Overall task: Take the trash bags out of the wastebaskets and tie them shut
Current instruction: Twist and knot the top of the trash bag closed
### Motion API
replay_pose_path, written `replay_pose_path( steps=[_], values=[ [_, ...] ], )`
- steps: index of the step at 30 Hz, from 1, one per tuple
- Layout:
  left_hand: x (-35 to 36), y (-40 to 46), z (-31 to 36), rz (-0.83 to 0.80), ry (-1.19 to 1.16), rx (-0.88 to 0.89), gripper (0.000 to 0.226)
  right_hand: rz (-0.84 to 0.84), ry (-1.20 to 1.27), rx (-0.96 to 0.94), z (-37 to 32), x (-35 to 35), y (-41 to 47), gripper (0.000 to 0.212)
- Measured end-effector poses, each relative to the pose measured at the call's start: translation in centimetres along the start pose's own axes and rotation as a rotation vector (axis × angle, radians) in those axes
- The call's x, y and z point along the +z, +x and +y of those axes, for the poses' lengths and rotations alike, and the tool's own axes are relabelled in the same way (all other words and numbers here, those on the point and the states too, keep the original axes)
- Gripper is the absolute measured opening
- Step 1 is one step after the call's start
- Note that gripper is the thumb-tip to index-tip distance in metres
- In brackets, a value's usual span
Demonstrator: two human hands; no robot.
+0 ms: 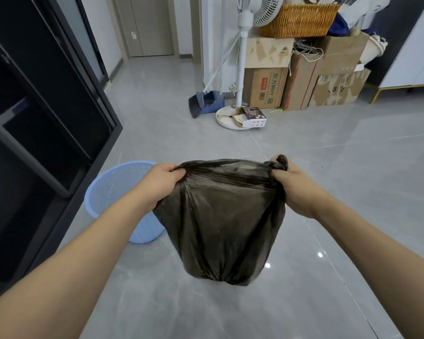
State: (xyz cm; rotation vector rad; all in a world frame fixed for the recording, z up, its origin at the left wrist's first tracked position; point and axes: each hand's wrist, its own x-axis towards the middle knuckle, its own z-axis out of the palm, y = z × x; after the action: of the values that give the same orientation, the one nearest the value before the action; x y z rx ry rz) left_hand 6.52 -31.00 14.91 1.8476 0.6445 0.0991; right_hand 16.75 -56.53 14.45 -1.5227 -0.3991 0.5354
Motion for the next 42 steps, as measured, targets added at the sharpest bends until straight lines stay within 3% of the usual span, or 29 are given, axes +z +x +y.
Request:
replay_pose_path(
  steps=[1, 4, 6, 10, 13, 16, 19, 22, 24, 27, 30, 33, 36, 38, 42],
  values=[
    [0.0, 0.0, 0.0, -0.002, 0.01, -0.003, 0.022, -0.056, 0.042, 0.039, 0.0, 0.2, 0.0, 0.006],
    [0.1, 0.0, 0.1, -0.023, 0.055, -0.021, 0.02, -0.258, -0.175, 0.184, -0.2, 0.2, -0.3, 0.052],
    [0.0, -0.1, 0.0, -0.058, 0.092, -0.025, 0.011, -0.32, -0.314, 0.223, -0.1, 0.0, -0.7, 0.046],
    [-0.4, -0.3, 0.3, -0.162, 0.087, -0.057, 0.005, -0.074, -0.126, 0.158, 0.1, -0.1, -0.4, 0.016],
    [-0.5, -0.7, 1.3, -0.247, 0.069, -0.032, 0.011, 0.011, 0.207, 0.138, -0.5, 0.4, -0.4, 0.019],
    [-0.1, -1.1, 2.4, -0.222, 0.097, 0.094, 0.009, 0.063, 0.395, 0.152, -1.1, 1.0, -0.1, 0.029],
    [0.9, -1.4, 3.2, -0.12, 0.166, 0.267, 0.006, 0.015, 0.36, 0.141, -0.7, 1.4, 0.3, 0.055],
    [1.9, -1.3, 3.2, -0.048, 0.242, 0.371, 0.009, -0.085, -0.018, 0.084, -0.3, 0.9, 0.5, 0.081],
    [2.1, -1.2, 3.0, -0.011, 0.242, 0.377, 0.014, -0.125, -0.257, 0.078, -0.1, 1.0, 0.5, 0.071],
    [1.9, -0.9, 2.9, -0.067, 0.336, 0.329, 0.011, -0.103, -0.266, 0.063, 0.2, 1.2, 0.5, 0.016],
    [1.7, -0.9, 2.7, -0.159, 0.365, 0.268, 0.008, -0.037, -0.032, 0.122, 0.3, 1.5, 0.3, 0.023],
    [1.9, -1.1, 3.1, -0.084, 0.376, 0.31, 0.007, -0.076, 0.207, 0.165, 0.4, 1.7, 0.3, 0.029],
    [2.1, -1.3, 4.2, -0.001, 0.3, 0.34, 0.009, -0.238, 0.136, 0.04, 0.7, 2.2, 0.2, 0.033],
    [2.3, -1.6, 5.1, -0.04, 0.152, 0.344, 0.014, -0.303, 0.071, 0.0, 0.7, 2.7, 0.1, 0.029],
    [2.4, -2.1, 5.9, -0.088, -0.029, 0.351, 0.019, -0.265, 0.011, 0.05, 0.7, 3.1, 0.4, 0.031]
  ],
)
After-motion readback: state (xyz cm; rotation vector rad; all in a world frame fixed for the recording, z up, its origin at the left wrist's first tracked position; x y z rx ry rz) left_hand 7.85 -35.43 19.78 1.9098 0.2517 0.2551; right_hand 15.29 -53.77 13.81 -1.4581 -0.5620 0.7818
